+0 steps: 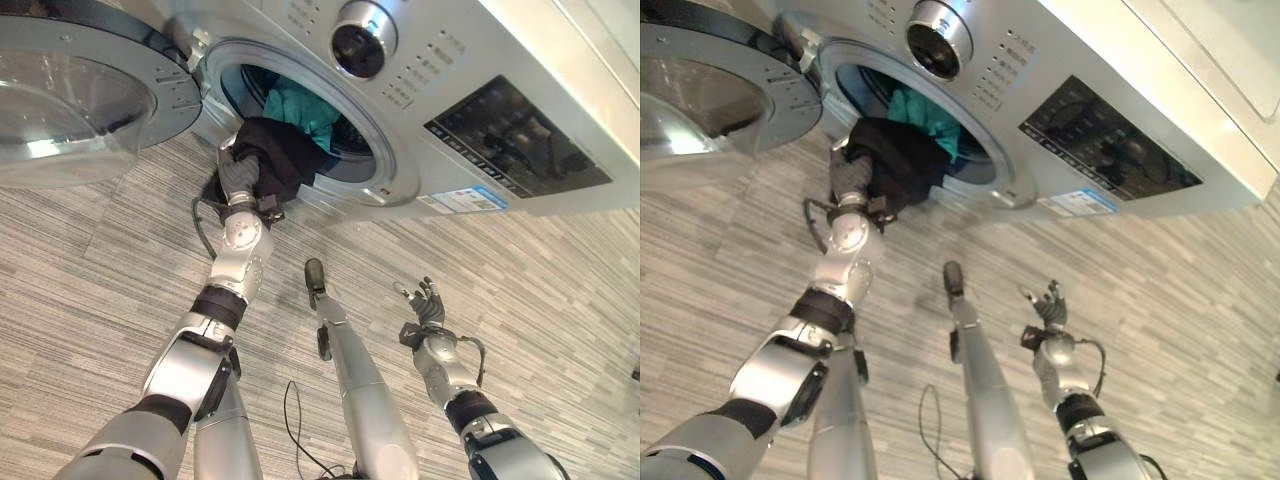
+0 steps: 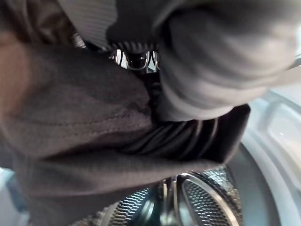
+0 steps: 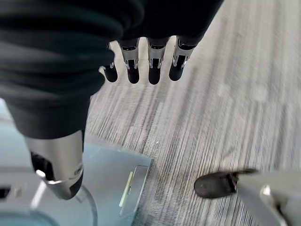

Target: Grab the laundry basket,head to the washer,open it,put in the laundry and shut it.

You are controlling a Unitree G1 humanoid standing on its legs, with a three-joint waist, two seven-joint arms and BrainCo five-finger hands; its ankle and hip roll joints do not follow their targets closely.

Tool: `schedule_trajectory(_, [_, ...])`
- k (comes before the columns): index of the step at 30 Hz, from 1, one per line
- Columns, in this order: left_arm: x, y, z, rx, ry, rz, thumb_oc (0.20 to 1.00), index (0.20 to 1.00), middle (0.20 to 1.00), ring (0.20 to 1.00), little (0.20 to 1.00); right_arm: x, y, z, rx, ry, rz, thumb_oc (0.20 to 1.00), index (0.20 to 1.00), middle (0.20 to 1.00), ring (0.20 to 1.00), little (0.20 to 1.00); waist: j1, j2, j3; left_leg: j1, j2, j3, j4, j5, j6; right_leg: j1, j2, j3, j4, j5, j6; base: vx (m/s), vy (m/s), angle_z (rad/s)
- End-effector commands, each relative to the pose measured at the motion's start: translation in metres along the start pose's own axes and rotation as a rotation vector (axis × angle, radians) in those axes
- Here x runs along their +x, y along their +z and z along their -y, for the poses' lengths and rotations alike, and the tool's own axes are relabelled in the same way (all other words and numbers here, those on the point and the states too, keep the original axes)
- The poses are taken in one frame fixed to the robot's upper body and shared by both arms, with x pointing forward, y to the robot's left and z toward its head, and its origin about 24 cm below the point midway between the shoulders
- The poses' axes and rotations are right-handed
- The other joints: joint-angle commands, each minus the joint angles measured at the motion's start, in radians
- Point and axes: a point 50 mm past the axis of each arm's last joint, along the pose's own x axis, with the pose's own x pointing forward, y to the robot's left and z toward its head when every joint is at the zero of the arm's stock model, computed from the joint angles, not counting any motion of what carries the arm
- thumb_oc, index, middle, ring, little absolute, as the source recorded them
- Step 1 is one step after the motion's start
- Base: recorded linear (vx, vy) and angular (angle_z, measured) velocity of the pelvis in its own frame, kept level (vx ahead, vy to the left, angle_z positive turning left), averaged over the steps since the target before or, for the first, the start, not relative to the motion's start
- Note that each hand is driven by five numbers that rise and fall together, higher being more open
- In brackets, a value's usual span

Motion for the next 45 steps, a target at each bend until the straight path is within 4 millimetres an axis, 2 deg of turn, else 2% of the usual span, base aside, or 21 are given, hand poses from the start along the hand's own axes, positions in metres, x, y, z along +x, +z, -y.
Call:
schedule_trajectory(1, [0.007, 0.05, 0.055, -0.134, -0.132, 0.161, 0.2, 0.2, 0.2, 0.2, 0.2, -0.001, -0.007, 0.021, -0.039, -0.028, -0.016, 1.0, 1.0, 1.0, 1.0, 1.0, -0.021, 0.003, -0.041, 0.021, 0.083, -0.011, 0.086, -0.142, 0.001, -0.066, -0.022, 0.035, 0.056, -0.133, 0.049, -0.01, -0.015, 0.03])
schedule_trajectory(2, [0.006, 0.054, 0.064, -0.147, -0.154, 0.162, 0.2, 0.2, 0.2, 0.2, 0.2, -0.002, -0.009, 0.023, -0.047, -0.027, -0.028, 1.0, 1.0, 1.0, 1.0, 1.0, -0.031, -0.006, -0.042, -0.002, 0.073, -0.012, 0.086, -0.112, 0.002, -0.082, -0.028, 0.04, 0.044, -0.102, 0.046, 0.07, 0.002, -0.04])
schedule_trajectory(3, [0.005, 0.055, 0.074, -0.159, -0.169, 0.151, 0.2, 0.2, 0.2, 0.2, 0.2, -0.002, -0.013, 0.025, -0.065, -0.026, -0.042, 1.0, 1.0, 1.0, 1.0, 1.0, -0.031, -0.001, -0.048, 0.01, 0.085, -0.014, 0.087, -0.144, 0.004, -0.08, -0.016, 0.037, 0.057, -0.133, 0.049, -0.01, -0.005, -0.05])
schedule_trajectory(6, [0.002, 0.059, 0.094, -0.19, -0.215, 0.122, 0.2, 0.2, 0.2, 0.2, 0.2, -0.001, -0.014, 0.038, -0.075, -0.066, -0.057, 1.0, 1.0, 1.0, 1.0, 1.0, -0.039, -0.004, -0.044, 0.012, 0.09, -0.013, 0.082, -0.148, 0.005, -0.092, -0.01, 0.043, 0.058, -0.133, 0.051, 0.01, -0.01, -0.06])
schedule_trajectory(10, [0.004, 0.058, 0.101, -0.189, -0.241, 0.094, 0.2, 0.2, 0.2, 0.2, 0.2, -0.002, -0.01, 0.047, -0.063, -0.08, -0.045, 1.0, 1.0, 1.0, 1.0, 1.0, -0.053, -0.009, -0.032, 0.019, 0.095, -0.006, 0.059, -0.14, 0.003, -0.107, -0.002, 0.052, 0.061, -0.132, 0.053, 0.0, -0.026, -0.06])
schedule_trajectory(21, [0.057, 0.124, 0.028, -0.373, 0.043, 0.18, 0.2, 0.2, 0.2, 0.2, 0.2, -0.021, 0.039, 0.041, 0.115, 0.036, 0.211, 1.0, 1.0, 1.0, 1.0, 1.0, -0.131, -0.024, -0.026, 0.052, 0.151, 0.034, -0.022, -0.138, -0.019, -0.156, 0.041, 0.079, 0.037, -0.13, 0.062, 0.05, -0.047, -0.08])
schedule_trajectory(22, [0.064, 0.141, 0.009, -0.36, 0.093, 0.225, 0.2, 0.2, 0.2, 0.2, 0.2, -0.024, 0.048, 0.042, 0.118, 0.052, 0.255, 1.0, 1.0, 1.0, 1.0, 1.0, -0.142, -0.032, -0.034, 0.059, 0.177, 0.045, -0.03, -0.138, -0.023, -0.169, 0.059, 0.081, 0.037, -0.132, 0.064, 0.08, -0.088, -0.17])
schedule_trajectory(26, [0.071, 0.164, -0.009, -0.313, 0.134, 0.28, 0.2, 0.2, 0.2, 0.2, 0.2, -0.03, 0.056, 0.044, 0.117, 0.07, 0.302, 1.0, 1.0, 1.0, 1.0, 1.0, -0.153, -0.034, -0.044, 0.062, 0.202, 0.048, -0.034, -0.14, -0.028, -0.179, 0.081, 0.085, 0.045, -0.138, 0.061, 0.08, -0.102, -0.29])
schedule_trajectory(27, [0.073, 0.193, -0.016, -0.298, 0.15, 0.341, 0.2, 0.2, 0.2, 0.2, 0.2, -0.032, 0.064, 0.049, 0.112, 0.063, 0.34, 1.0, 1.0, 1.0, 1.0, 1.0, -0.163, -0.026, -0.054, 0.069, 0.224, 0.048, -0.039, -0.137, -0.031, -0.187, 0.096, 0.083, 0.056, -0.148, 0.059, 0.1, -0.103, -0.19])
schedule_trajectory(30, [0.064, 0.243, 0.013, -0.384, 0.051, 0.456, 0.2, 0.2, 0.2, 0.2, 0.2, -0.034, 0.069, 0.064, 0.066, 0.011, 0.367, 1.0, 1.0, 1.0, 1.0, 1.0, -0.171, -0.007, -0.072, 0.078, 0.245, 0.041, -0.051, -0.13, -0.035, -0.19, 0.112, 0.079, 0.067, -0.165, 0.056, 0.11, -0.102, -0.18])
schedule_trajectory(32, [0.047, 0.272, 0.052, -0.5, -0.081, 0.52, 0.2, 0.2, 0.2, 0.2, 0.2, -0.032, 0.068, 0.075, 0.049, -0.043, 0.359, 1.0, 1.0, 1.0, 1.0, 1.0, -0.17, 0.008, -0.083, 0.085, 0.253, 0.04, -0.067, -0.12, -0.037, -0.183, 0.112, 0.076, 0.067, -0.171, 0.054, 0.05, -0.067, -0.04])
schedule_trajectory(33, [0.046, 0.272, 0.054, -0.504, -0.086, 0.52, 0.2, 0.2, 0.2, 0.2, 0.2, -0.032, 0.069, 0.076, 0.051, -0.047, 0.361, 1.0, 1.0, 1.0, 1.0, 1.0, -0.166, 0.009, -0.08, 0.084, 0.253, 0.038, -0.068, -0.119, -0.038, -0.184, 0.112, 0.074, 0.067, -0.171, 0.054, 0.05, -0.086, 0.02])
schedule_trajectory(34, [0.018, 0.293, 0.093, -0.607, -0.261, 0.602, 0.2, 0.2, 0.2, 0.2, 0.2, -0.03, 0.07, 0.085, 0.048, -0.089, 0.354, 1.0, 1.0, 1.0, 1.0, 1.0, -0.161, 0.021, -0.085, 0.086, 0.252, 0.033, -0.086, -0.107, -0.039, -0.178, 0.111, 0.071, 0.064, -0.173, 0.053, 0.03, -0.086, 0.04])
schedule_trajectory(35, [0.0, 0.303, 0.11, -0.667, -0.353, 0.642, 0.2, 0.2, 0.2, 0.2, 0.2, -0.031, 0.069, 0.09, 0.042, -0.103, 0.351, 1.0, 1.0, 1.0, 1.0, 1.0, -0.162, 0.024, -0.088, 0.085, 0.251, 0.032, -0.091, -0.104, -0.039, -0.175, 0.112, 0.069, 0.063, -0.174, 0.051, 0.03, -0.086, 0.1])
schedule_trajectory(36, [-0.001, 0.301, 0.112, -0.67, -0.353, 0.64, 0.2, 0.2, 0.2, 0.2, 0.2, -0.031, 0.069, 0.091, 0.043, -0.107, 0.349, 1.0, 1.0, 1.0, 1.0, 1.0, -0.159, 0.025, -0.088, 0.085, 0.251, 0.03, -0.093, -0.103, -0.039, -0.175, 0.111, 0.068, 0.063, -0.174, 0.05, 0.01, -0.068, 0.2])
schedule_trajectory(37, [-0.034, 0.303, 0.137, -0.781, -0.5, 0.679, 0.2, 0.2, 0.2, 0.2, 0.2, -0.034, 0.067, 0.097, 0.022, -0.113, 0.336, 1.0, 1.0, 1.0, 1.0, 1.0, -0.154, 0.029, -0.093, 0.079, 0.245, 0.023, -0.095, -0.094, -0.043, -0.172, 0.111, 0.061, 0.063, -0.175, 0.045, 0.0, -0.075, 0.25])
schedule_trajectory(39, [-0.046, 0.289, 0.147, -0.814, -0.535, 0.659, 0.2, 0.2, 0.2, 0.2, 0.2, -0.036, 0.063, 0.097, 0.012, -0.096, 0.313, 1.0, 1.0, 1.0, 1.0, 1.0, -0.149, 0.025, -0.1, 0.071, 0.241, 0.015, -0.09, -0.093, -0.045, -0.172, 0.112, 0.055, 0.065, -0.172, 0.041, -0.01, -0.057, 0.19])
schedule_trajectory(42, [-0.036, 0.27, 0.148, -0.745, -0.487, 0.61, 0.2, 0.2, 0.2, 0.2, 0.2, -0.037, 0.06, 0.095, 0.012, -0.068, 0.298, 1.0, 1.0, 1.0, 1.0, 1.0, -0.151, 0.017, -0.106, 0.065, 0.238, 0.01, -0.081, -0.094, -0.047, -0.17, 0.114, 0.051, 0.068, -0.168, 0.038, -0.03, 0.009, 0.08])
schedule_trajectory(43, [-0.01, 0.238, 0.141, -0.557, -0.422, 0.511, 0.2, 0.2, 0.2, 0.2, 0.2, -0.038, 0.062, 0.093, 0.007, -0.037, 0.301, 1.0, 1.0, 1.0, 1.0, 1.0, -0.15, 0.012, -0.107, 0.063, 0.233, 0.007, -0.073, -0.094, -0.051, -0.165, 0.112, 0.047, 0.067, -0.162, 0.036, -0.05, 0.03, -0.02])
schedule_trajectory(44, [0.005, 0.226, 0.132, -0.408, -0.395, 0.481, 0.2, 0.2, 0.2, 0.2, 0.2, -0.039, 0.065, 0.096, 0.003, -0.032, 0.31, 1.0, 1.0, 1.0, 1.0, 1.0, -0.153, 0.012, -0.11, 0.064, 0.232, 0.006, -0.074, -0.092, -0.053, -0.161, 0.109, 0.045, 0.065, -0.159, 0.037, -0.07, 0.052, -0.06])
schedule_trajectory(45, [0.023, 0.209, 0.121, -0.23, -0.369, 0.425, 0.454, 0.454, 0.454, 0.454, 0.454, -0.038, 0.069, 0.098, -0.002, -0.028, 0.321, 1.0, 1.0, 1.0, 1.0, 1.0, -0.151, 0.015, -0.113, 0.067, 0.229, 0.007, -0.075, -0.088, -0.053, -0.157, 0.105, 0.042, 0.064, -0.156, 0.039, -0.06, 0.066, -0.03])
